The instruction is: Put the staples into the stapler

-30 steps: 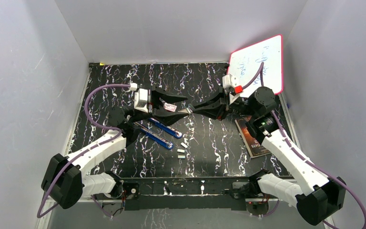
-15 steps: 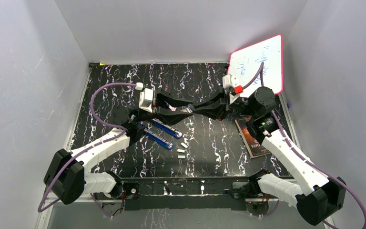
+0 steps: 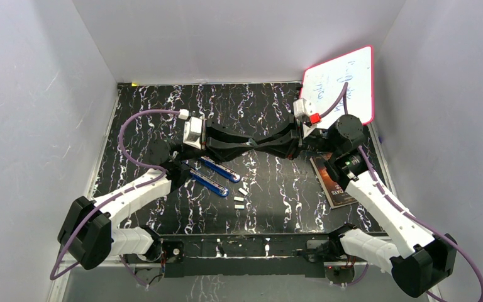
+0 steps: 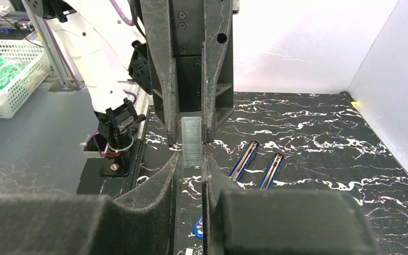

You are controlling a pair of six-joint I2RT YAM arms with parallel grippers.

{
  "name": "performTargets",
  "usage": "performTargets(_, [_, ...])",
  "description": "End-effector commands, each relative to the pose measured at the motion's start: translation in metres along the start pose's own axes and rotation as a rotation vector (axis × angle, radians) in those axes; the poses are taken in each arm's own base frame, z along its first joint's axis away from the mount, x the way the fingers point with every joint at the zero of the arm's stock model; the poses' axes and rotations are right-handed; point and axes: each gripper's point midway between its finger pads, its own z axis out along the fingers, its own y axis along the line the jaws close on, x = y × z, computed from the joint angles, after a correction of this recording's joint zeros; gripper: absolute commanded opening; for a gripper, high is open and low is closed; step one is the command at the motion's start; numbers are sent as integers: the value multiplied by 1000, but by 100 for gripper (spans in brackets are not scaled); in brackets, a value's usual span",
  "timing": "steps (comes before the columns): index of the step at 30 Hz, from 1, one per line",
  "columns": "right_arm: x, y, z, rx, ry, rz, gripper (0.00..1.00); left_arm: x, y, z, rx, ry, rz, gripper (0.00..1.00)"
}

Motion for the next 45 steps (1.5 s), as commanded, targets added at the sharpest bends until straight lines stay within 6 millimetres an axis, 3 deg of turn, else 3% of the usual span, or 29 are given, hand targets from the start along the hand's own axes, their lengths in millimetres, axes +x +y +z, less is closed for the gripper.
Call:
performTargets(1, [-39, 6, 0, -4, -71, -112, 0, -25, -10, 6, 47, -59, 87, 22])
performTargets(7, [-40, 7, -1, -4, -74, -112, 0, -26, -10, 6, 47, -59, 79, 10])
performTargets(9, [-40, 7, -1, -4, -74, -111, 5, -27, -10, 6, 47, -61, 81, 5])
performTargets(11, [-40, 7, -1, -2, -76, -113, 17, -26, -11, 5, 48, -59, 80, 0])
performTargets(17, [-42, 8, -4, 22, -71, -135, 53, -23, -14, 3, 61, -45, 85, 0])
performTargets(22, [-47, 1, -11, 120, -78, -160, 62, -8, -15, -3, 67, 38, 84, 0])
performTargets(25, [-53, -21, -23, 304, -121, -159, 63, 17, -9, -17, 27, 140, 53, 0])
performTargets(28, [-42, -67, -48, 607, -126, -82, 65, 60, -2, -38, -15, 298, 57, 0])
performTargets(31, [-8, -110, -79, 896, -59, 18, 66, 108, -2, -64, -21, 533, 6, 0])
performTargets(33, [21, -129, -96, 1034, 21, 85, 66, 133, -10, -80, -20, 663, -28, 0])
performTargets(35, [45, -141, -108, 1124, 74, 140, 66, 146, -14, -90, -28, 743, -29, 0])
performTargets(39, [78, -148, -111, 1162, 141, 223, 66, 174, -23, -107, -69, 902, -66, 0])
performTargets(45, [100, -152, -114, 1190, 185, 267, 70, 213, -49, -136, -48, 1120, -45, 0])
